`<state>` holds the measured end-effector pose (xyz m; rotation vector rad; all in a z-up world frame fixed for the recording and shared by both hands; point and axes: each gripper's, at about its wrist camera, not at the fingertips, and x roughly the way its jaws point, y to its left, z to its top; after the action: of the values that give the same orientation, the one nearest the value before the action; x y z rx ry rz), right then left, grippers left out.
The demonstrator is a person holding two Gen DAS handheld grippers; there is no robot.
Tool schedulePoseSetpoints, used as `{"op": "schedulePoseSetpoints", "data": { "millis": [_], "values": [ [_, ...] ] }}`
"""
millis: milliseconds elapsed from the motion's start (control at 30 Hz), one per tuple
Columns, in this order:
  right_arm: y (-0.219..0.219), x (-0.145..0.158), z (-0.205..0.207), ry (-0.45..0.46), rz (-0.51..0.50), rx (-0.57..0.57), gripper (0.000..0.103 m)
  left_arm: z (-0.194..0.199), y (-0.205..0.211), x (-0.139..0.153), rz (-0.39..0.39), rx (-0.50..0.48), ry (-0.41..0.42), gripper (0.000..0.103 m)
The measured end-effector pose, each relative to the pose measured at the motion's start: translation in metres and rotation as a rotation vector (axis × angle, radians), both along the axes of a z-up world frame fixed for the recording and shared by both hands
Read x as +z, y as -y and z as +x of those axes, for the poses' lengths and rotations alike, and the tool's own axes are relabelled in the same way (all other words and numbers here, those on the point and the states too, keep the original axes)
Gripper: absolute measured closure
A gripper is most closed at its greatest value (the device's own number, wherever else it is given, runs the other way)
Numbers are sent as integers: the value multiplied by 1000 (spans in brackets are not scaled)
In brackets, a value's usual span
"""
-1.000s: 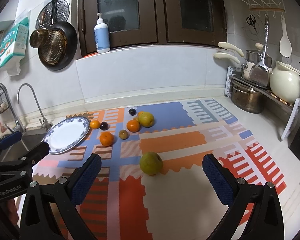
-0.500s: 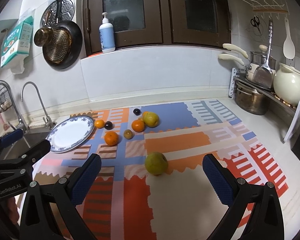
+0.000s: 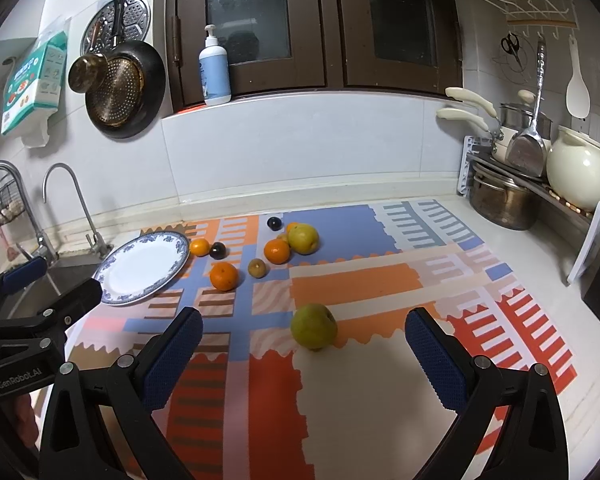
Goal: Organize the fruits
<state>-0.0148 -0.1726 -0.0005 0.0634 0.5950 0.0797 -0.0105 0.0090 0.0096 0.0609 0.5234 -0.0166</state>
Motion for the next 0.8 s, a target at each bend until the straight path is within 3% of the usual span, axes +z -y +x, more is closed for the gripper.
{"op": "schedulePoseSetpoints", "data": {
  "millis": [800],
  "values": [
    [-8, -5, 3, -17, -1, -2, 1, 6, -6, -6, 1, -16, -20, 0]
  ]
}}
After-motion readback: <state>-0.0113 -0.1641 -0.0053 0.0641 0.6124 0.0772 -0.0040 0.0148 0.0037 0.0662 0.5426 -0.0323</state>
